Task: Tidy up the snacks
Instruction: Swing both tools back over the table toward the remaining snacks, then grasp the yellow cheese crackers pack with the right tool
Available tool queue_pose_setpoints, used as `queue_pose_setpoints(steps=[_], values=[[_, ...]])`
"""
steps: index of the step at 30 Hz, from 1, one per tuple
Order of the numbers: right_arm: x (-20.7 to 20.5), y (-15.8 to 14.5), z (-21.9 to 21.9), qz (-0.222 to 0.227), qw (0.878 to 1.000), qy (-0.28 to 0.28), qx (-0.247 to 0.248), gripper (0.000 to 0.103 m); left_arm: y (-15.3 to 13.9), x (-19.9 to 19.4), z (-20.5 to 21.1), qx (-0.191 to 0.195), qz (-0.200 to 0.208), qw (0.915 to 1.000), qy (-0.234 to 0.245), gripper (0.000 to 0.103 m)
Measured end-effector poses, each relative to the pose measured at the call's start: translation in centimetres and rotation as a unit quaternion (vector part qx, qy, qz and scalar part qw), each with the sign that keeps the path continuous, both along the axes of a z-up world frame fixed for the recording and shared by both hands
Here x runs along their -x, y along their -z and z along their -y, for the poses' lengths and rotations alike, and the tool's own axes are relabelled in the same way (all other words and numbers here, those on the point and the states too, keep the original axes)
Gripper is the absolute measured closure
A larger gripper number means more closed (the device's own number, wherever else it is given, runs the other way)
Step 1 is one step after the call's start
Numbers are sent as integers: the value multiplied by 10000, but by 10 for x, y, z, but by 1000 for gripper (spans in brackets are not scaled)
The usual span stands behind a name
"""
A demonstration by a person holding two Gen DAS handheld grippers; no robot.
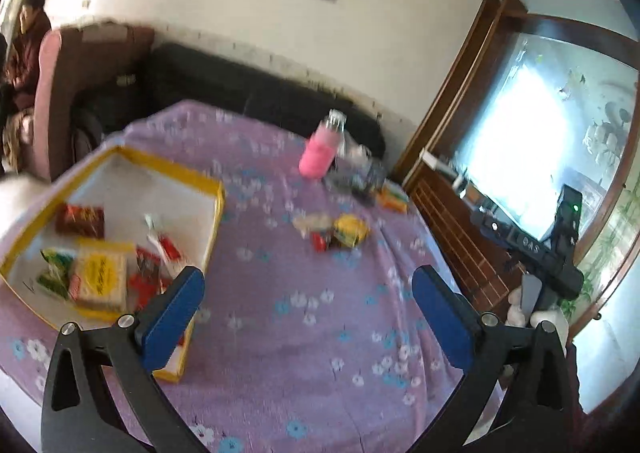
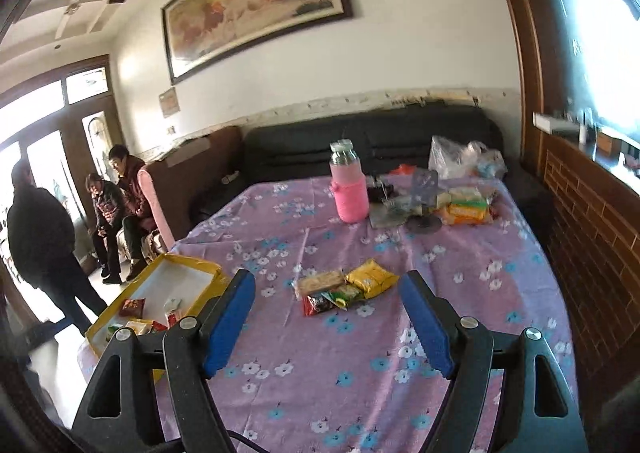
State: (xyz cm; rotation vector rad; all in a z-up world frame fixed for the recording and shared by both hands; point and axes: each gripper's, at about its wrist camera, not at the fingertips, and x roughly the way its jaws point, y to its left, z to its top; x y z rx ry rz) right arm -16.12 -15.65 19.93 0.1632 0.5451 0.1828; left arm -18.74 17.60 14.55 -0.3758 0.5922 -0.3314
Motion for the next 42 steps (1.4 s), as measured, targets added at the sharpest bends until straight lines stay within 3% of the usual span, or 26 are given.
queue_pose_setpoints(steps=[7, 15, 18, 21, 26, 30, 31, 34, 38, 42], values=[[-48, 39, -9, -644, 9979, 28, -12, 26, 16, -14, -3, -429, -103, 9988, -228, 0], [-119, 98, 3, -1440, 9879, 160, -550, 26, 63, -52, 3, -433, -794, 9959, 26, 0], [-143, 121, 2, -1677, 9836, 247, -622, 26, 69, -58, 6, -469, -828, 9954, 96, 0], [-163, 132, -12, -1746, 9835, 197, -439, 29, 70, -61, 5, -440, -831, 9955, 102, 0], [-200, 135, -44, -1757, 9832, 328, 364, 35, 78, -66, 0, -363, -955, 9947, 93, 0], [-224, 153, -48, -2136, 9726, 641, 660, 53, 79, -66, -4, -307, -984, 9947, 51, 0], [-226, 158, -50, -2233, 9706, 607, 660, 59, 79, -66, -4, -298, -989, 9946, 50, 0], [-215, 167, -61, -2341, 9700, 214, 626, 60, 80, -66, -4, -269, -1013, 9945, 78, 0], [-183, 156, -72, -2531, 9628, -945, -68, 64, 80, -66, -3, -235, -1021, 9944, 131, 0], [-164, 136, -56, -2205, 9723, -744, -232, 59, 82, -69, 2, -201, -1069, 9939, 188, 0]])
